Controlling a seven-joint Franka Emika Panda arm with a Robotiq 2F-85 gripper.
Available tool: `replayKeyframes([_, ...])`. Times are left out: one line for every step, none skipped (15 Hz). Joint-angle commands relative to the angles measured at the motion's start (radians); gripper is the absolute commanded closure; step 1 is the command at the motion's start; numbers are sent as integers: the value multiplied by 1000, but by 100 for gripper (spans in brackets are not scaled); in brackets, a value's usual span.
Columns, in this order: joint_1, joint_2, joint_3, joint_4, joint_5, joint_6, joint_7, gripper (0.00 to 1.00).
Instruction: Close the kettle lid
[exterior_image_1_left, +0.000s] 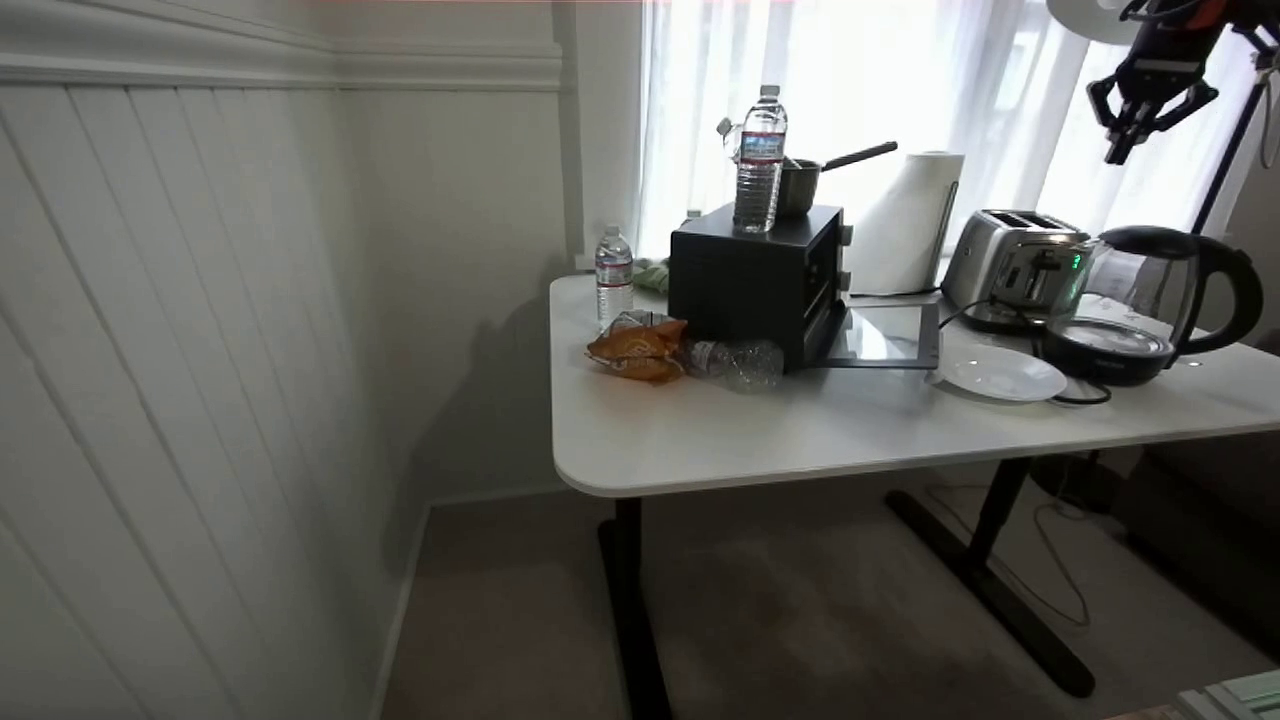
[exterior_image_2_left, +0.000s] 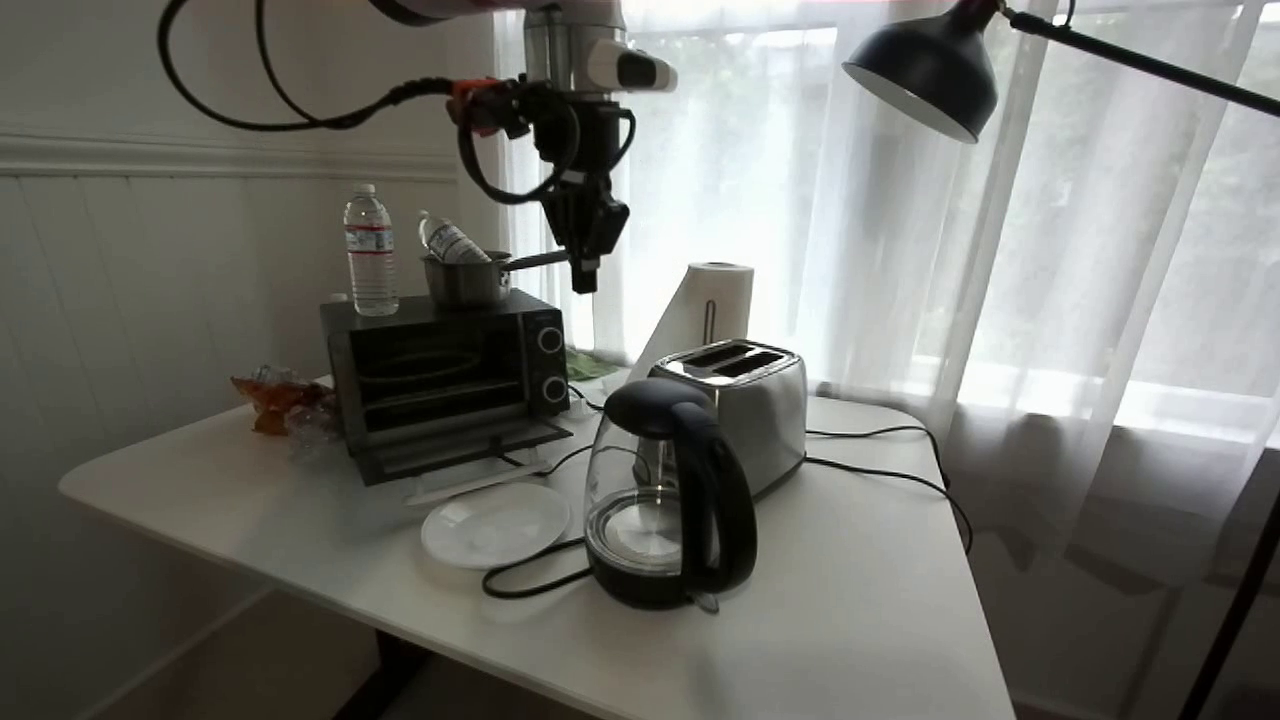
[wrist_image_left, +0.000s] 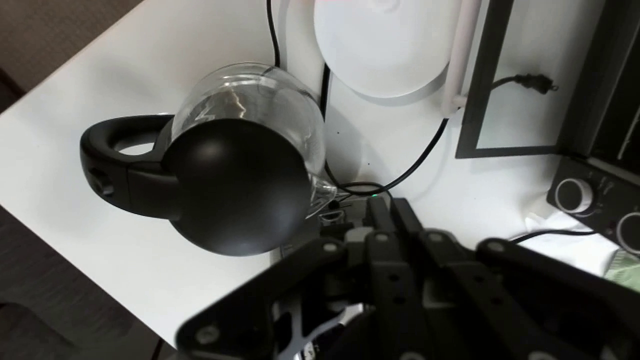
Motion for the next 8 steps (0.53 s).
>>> replayKeyframes([38, -46, 43, 42, -30, -86, -28, 60])
replayKeyframes([47, -55, 55, 54, -39, -105, -36, 54])
replayKeyframes([56, -71, 66, 59, -50, -119, -52, 46])
replayKeyframes([62, -82, 74, 68, -59, -141, -73, 40])
replayKeyframes([68, -97, 79, 71, -62, -160, -99, 34])
replayKeyframes([74, -115, 82, 65, -62, -164, -134, 26])
replayKeyframes([79, -130, 83, 63, -58, -167, -175, 19])
replayKeyframes([85, -152, 81, 41, -56, -135, -240, 12])
